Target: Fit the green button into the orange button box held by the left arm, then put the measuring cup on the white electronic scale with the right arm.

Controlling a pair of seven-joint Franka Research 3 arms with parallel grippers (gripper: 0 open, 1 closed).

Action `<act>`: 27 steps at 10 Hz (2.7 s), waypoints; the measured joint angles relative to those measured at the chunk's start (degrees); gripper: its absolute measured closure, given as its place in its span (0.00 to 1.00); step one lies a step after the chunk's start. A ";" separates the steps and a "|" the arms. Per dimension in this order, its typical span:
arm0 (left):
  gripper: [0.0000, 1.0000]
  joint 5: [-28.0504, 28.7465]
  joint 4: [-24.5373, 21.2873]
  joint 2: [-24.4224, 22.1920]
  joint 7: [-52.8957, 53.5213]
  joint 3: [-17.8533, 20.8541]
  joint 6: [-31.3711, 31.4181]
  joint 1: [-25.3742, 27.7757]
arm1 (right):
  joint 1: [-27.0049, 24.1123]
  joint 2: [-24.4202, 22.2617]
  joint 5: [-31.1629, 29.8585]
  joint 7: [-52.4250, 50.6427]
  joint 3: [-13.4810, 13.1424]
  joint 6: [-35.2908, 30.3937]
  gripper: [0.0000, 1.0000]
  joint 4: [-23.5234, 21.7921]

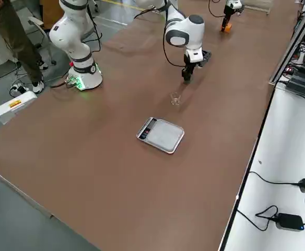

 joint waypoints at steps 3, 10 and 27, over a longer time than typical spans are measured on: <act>0.14 0.00 1.25 -0.03 0.00 0.07 -0.01 0.03 | 0.58 0.02 -0.07 1.07 0.24 0.01 0.55 0.00; 0.14 0.00 21.11 -4.04 -3.81 -0.05 -26.68 -0.14 | 1.00 0.13 -0.43 2.55 0.89 -1.57 0.63 1.14; 0.14 0.00 32.90 -2.58 -7.92 -2.00 -37.98 -0.59 | 16.71 21.54 -17.81 32.13 9.83 -20.25 0.63 41.51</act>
